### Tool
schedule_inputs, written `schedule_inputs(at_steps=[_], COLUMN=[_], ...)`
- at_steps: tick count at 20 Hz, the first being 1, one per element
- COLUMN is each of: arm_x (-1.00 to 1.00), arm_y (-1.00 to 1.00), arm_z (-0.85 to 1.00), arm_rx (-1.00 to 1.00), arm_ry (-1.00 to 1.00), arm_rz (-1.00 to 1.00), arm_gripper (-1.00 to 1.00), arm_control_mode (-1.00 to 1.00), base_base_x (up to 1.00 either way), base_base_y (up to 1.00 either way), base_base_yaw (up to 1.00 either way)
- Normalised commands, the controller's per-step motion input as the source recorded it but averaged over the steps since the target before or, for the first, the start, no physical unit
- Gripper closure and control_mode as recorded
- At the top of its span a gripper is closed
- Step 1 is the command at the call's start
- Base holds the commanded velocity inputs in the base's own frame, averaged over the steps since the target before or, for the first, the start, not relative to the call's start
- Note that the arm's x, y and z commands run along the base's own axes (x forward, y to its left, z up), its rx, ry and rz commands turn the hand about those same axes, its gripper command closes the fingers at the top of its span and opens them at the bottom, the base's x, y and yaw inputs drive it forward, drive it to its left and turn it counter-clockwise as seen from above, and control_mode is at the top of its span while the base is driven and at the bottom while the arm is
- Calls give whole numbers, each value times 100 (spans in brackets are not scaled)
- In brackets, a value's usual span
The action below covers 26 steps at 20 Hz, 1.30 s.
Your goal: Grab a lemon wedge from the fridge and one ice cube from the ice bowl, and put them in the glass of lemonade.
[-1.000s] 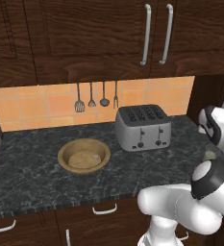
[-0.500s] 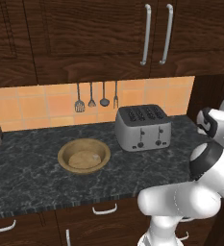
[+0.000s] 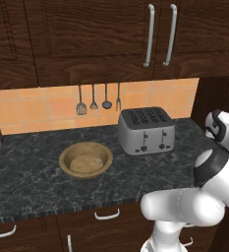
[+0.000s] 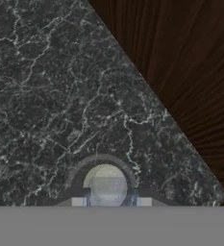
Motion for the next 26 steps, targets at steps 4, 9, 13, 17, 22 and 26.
schedule_inputs(at_steps=[4, 9, 13, 17, 22, 26], arm_x=[1, 5, 1, 0, 0, 0], arm_y=[20, 0, 0, 0, 0, 2], arm_z=[-1, -3, -18, -22, -2, 0], arm_rx=[-4, -3, 0, 0, 0, 0], arm_ry=[0, 0, 0, 0, 0, 0], arm_rz=[0, -1, -2, -1, -1, -1], arm_gripper=[100, 100, 100, 100, 100, 100], arm_control_mode=[-100, -100, -100, -100, -100, -100], base_base_x=[0, 0, 0, 0, 0, 0], base_base_y=[0, 0, 0, 0, 0, 0], base_base_yaw=[0, 0, 0, 0, 0, 0])
